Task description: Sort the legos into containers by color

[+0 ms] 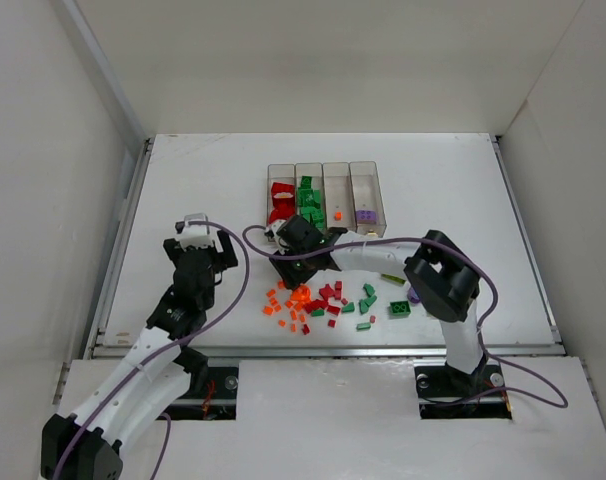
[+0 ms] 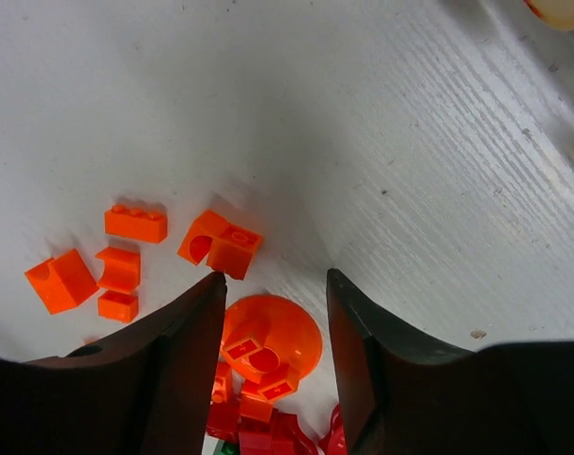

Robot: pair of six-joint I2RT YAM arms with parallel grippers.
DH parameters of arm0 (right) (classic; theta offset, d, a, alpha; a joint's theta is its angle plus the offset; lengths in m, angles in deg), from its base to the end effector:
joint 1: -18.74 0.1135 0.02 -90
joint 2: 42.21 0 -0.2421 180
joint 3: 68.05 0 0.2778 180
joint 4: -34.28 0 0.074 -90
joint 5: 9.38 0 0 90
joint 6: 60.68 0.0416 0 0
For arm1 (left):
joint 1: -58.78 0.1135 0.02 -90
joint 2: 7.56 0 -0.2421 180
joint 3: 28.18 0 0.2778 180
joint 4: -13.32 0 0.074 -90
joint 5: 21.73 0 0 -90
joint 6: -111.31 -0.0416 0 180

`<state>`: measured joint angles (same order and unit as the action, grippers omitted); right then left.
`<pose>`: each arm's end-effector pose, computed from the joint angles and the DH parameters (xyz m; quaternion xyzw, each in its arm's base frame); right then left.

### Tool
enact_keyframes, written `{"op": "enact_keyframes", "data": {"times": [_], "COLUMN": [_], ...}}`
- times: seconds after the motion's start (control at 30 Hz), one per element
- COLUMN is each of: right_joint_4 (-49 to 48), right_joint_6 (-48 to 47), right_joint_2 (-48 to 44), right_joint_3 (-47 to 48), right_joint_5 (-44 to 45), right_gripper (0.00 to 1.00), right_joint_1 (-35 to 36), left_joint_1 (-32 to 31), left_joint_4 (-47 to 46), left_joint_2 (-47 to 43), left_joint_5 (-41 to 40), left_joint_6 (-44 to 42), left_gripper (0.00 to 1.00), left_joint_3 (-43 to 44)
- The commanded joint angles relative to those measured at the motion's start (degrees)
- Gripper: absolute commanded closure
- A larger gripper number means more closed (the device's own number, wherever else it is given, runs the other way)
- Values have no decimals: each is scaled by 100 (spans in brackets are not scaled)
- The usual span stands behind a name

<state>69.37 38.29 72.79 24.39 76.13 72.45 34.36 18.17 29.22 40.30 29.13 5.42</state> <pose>0.2582 0.3571 0.1288 -0.3753 0.8833 0.1769 0.2182 0.2021 -0.0703 0.2276 -0.0511 0.7477 -0.0014 0.6621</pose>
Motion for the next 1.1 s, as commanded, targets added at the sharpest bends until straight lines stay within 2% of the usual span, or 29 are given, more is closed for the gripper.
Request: {"op": "enact_keyframes", "data": {"times": [0.0,0.63,0.9,1.07], "right_joint_4": [-100,313,367,428], "right_joint_6": [174,176,70,70], "right_joint_2": [250,787,655,603], "right_joint_3": [343,1223,907,854], "right_joint_5": [159,300,476,625], "right_gripper": [47,49,50,58], "right_joint_1": [34,34,34,156], "left_joint_1": [-36,69,245,359], "left_joint_4": [-468,-583,-636,-636], "left_joint_2": [-100,-258,-363,-425], "left_joint_5": [-419,-491,-438,-333], "left_joint_6": [71,71,71,71], "left_gripper": [21,21,21,21], "left_joint_3": [-73,-179,-179,-231]}}
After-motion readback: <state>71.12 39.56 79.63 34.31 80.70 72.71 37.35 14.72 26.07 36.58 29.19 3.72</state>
